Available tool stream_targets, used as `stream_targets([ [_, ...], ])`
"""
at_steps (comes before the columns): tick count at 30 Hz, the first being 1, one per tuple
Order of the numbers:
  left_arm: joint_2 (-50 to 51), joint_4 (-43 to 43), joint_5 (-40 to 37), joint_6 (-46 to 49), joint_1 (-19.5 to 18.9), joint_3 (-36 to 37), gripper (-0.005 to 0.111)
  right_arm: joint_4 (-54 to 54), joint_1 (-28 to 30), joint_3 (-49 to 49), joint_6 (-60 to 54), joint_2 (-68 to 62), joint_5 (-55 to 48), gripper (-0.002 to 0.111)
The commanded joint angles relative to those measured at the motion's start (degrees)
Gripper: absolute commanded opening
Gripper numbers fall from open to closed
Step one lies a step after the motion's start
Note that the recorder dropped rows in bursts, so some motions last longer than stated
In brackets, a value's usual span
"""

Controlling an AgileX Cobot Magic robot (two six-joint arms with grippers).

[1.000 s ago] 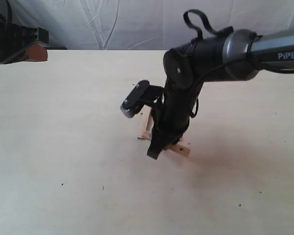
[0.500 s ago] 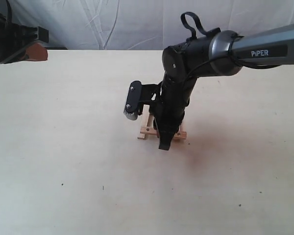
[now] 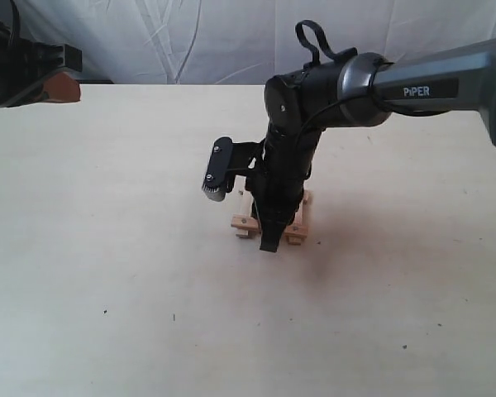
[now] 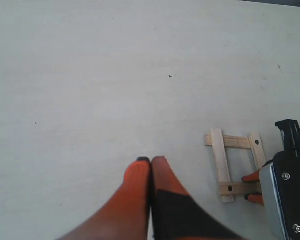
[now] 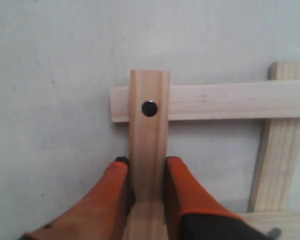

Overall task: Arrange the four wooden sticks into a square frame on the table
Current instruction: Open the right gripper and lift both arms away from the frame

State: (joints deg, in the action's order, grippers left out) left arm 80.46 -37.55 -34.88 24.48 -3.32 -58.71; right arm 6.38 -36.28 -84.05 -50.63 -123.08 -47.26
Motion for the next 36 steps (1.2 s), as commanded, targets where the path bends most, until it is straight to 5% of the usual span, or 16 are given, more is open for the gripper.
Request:
stream_targets([
  [1, -0.39, -0.76, 0.59, 0.15, -0.01, 0.49, 0.0, -0.54, 0.22, -0.23, -0.06, 0.22, 0.23, -0.001],
  [5, -0.39, -0.76, 0.59, 0.15, -0.01, 0.49, 0.0, -0.54, 0.22, -0.23, 0.05, 0.22, 0.45, 0.006],
  [9, -0.39, -0.73, 0.59, 0.15, -0.01, 0.49, 0.0, -0.35, 0.22, -0.23, 1.0, 0.35, 0.48, 0.038],
  [12, -0.39, -0.88, 0.59, 0.15, -0.01, 0.49, 0.0, -0.35, 0.22, -0.37, 4.1, 1.86, 0.86, 0.047],
  [16, -0.39, -1.18, 1.38, 0.15, -0.01, 0.49, 0.0, -0.73, 0.86, -1.28, 17.73, 6.4, 0.49, 0.039],
  [22, -1.2, 2.44, -0.01, 0.04, 0.66, 0.75, 0.0, 2.06, 7.88, 3.57, 35.09, 15.01, -0.36, -0.001],
  [29, -13.54, 3.58, 7.53, 0.03, 5.34, 9.72, 0.0, 1.36, 15.87, 20.98, 41.26, 35.31, 7.52, 0.0],
  [36, -33.59, 6.61, 15.97, 0.18, 8.6, 21.11, 0.0, -1.15, 16.22, 40.68, 41.37, 60.14, 22.43, 0.0],
])
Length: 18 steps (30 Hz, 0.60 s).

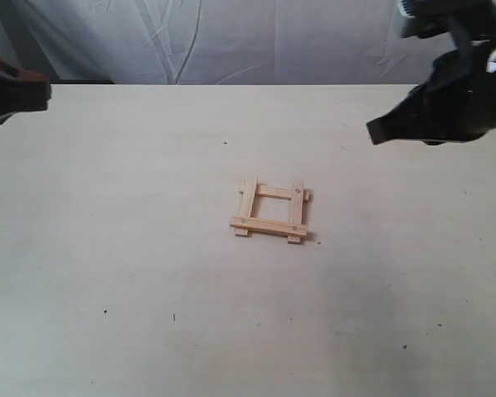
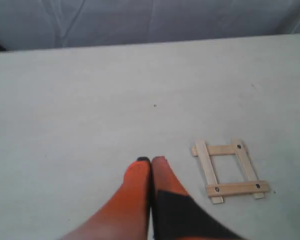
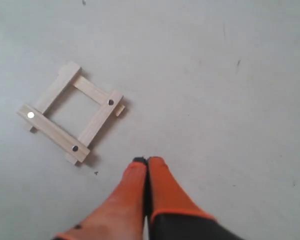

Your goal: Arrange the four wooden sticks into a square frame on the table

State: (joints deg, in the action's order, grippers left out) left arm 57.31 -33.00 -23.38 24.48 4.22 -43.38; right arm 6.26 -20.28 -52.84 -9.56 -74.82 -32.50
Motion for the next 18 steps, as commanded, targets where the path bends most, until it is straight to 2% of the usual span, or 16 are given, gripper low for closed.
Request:
stream_targets([
  [1, -12.73, 2.67, 5.52, 0.18, 1.06, 7.16, 0.0, -1.02, 0.22, 12.22, 0.3, 15.36, 9.72, 0.0],
  [4, -20.48, 3.49, 7.22, 0.18, 1.06, 11.42, 0.0, -1.02, 0.22, 18.79, 0.3, 24.74, 14.36, 0.0],
  [9, -28.47, 3.71, 2.94, 0.18, 1.06, 13.38, 0.0, 2.24, 0.22, 22.68, 0.3, 35.52, 11.72, 0.0],
  [18, -32.51, 3.71, 2.43, 0.18, 1.06, 13.38, 0.0, 2.24, 0.22, 22.68, 0.42, 46.06, 11.33, 0.0],
])
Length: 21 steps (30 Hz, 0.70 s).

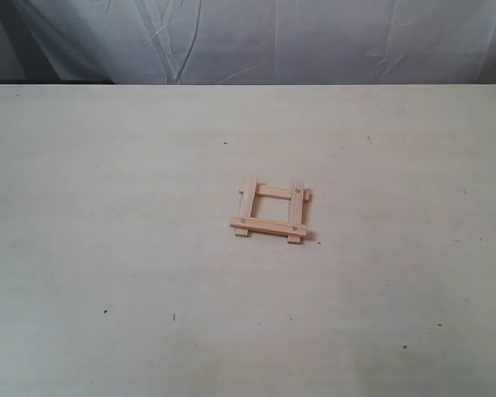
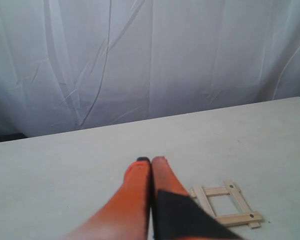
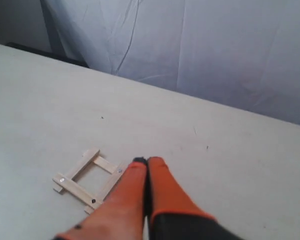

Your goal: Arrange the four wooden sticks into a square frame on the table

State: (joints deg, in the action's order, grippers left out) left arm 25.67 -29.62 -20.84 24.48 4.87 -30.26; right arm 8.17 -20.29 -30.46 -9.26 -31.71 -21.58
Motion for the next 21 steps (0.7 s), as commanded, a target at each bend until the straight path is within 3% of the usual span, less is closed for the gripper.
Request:
stream_targets([
  [1, -0.88, 0.33, -0.11, 0.18, 0.41, 0.26, 0.0, 0.32, 0.23, 0.3, 0.12, 3.59, 0.41, 0.0],
  [6, -0.88, 0.33, -0.11, 0.18, 0.41, 0.26, 0.0, 1.23, 1.53, 0.42, 0.12, 7.53, 0.25, 0.0],
  [11, -0.88, 0.33, -0.11, 0.18, 0.41, 0.26, 0.0, 2.25, 8.57, 1.83, 0.12, 12.82, 0.67, 0.0],
  [16, -0.88, 0.33, -0.11, 0.18, 0.41, 0.26, 0.0, 3.0, 14.73, 10.3, 0.12, 19.45, 0.67, 0.0],
  [21, -0.88, 0.33, -0.11, 0.18, 0.41, 0.26, 0.0, 2.84, 16.3, 17.68, 0.12, 25.39, 0.26, 0.0],
])
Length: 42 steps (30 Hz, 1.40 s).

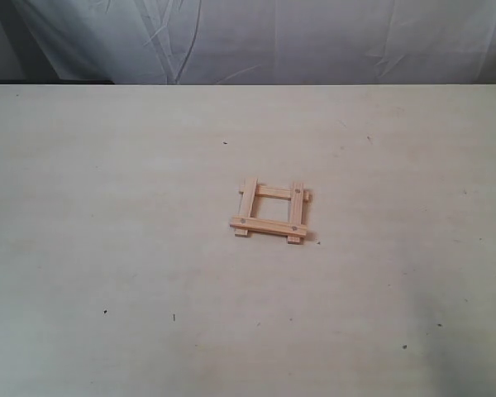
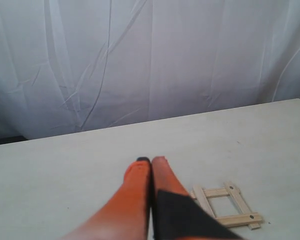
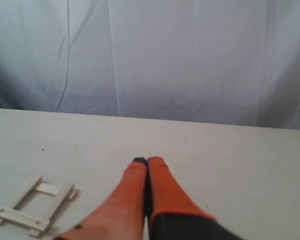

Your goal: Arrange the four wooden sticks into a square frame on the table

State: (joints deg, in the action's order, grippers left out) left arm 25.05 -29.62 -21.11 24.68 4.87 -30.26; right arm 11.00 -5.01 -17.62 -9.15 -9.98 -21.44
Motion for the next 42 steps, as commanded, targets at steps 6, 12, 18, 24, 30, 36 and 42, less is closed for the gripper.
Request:
stream_targets([
  [6, -0.27, 0.33, 0.15, -0.17, 0.41, 0.26, 0.0, -1.3, 0.91, 7.44, 0.01, 5.89, -1.59, 0.0],
  [12, -0.27, 0.33, 0.15, -0.17, 0.41, 0.26, 0.0, -6.69, 1.03, 10.59, 3.44, 9.98, -3.7, 0.0],
  [18, -0.27, 0.33, 0.15, -0.17, 0.41, 0.26, 0.0, -7.08, 1.03, 15.73, 6.74, 9.98, -1.24, 0.0],
  [24, -0.27, 0.33, 0.15, -0.17, 0.41, 0.26, 0.0, -7.85, 1.03, 17.62, 6.84, 9.98, 0.74, 0.0],
  [30, -0.27, 0.33, 0.15, -0.17, 0.41, 0.26, 0.0, -7.85, 1.03, 17.62, 6.84, 9.98, 0.74, 0.0],
  [36, -0.27, 0.33, 0.15, -0.17, 0.41, 0.26, 0.0, -7.85, 1.03, 17.62, 6.84, 9.98, 0.74, 0.0],
  [42, -3.75, 4.64, -0.32, -0.2, 0.3, 1.11, 0.0, -7.85, 1.03, 17.62, 6.84, 9.98, 0.74, 0.0],
])
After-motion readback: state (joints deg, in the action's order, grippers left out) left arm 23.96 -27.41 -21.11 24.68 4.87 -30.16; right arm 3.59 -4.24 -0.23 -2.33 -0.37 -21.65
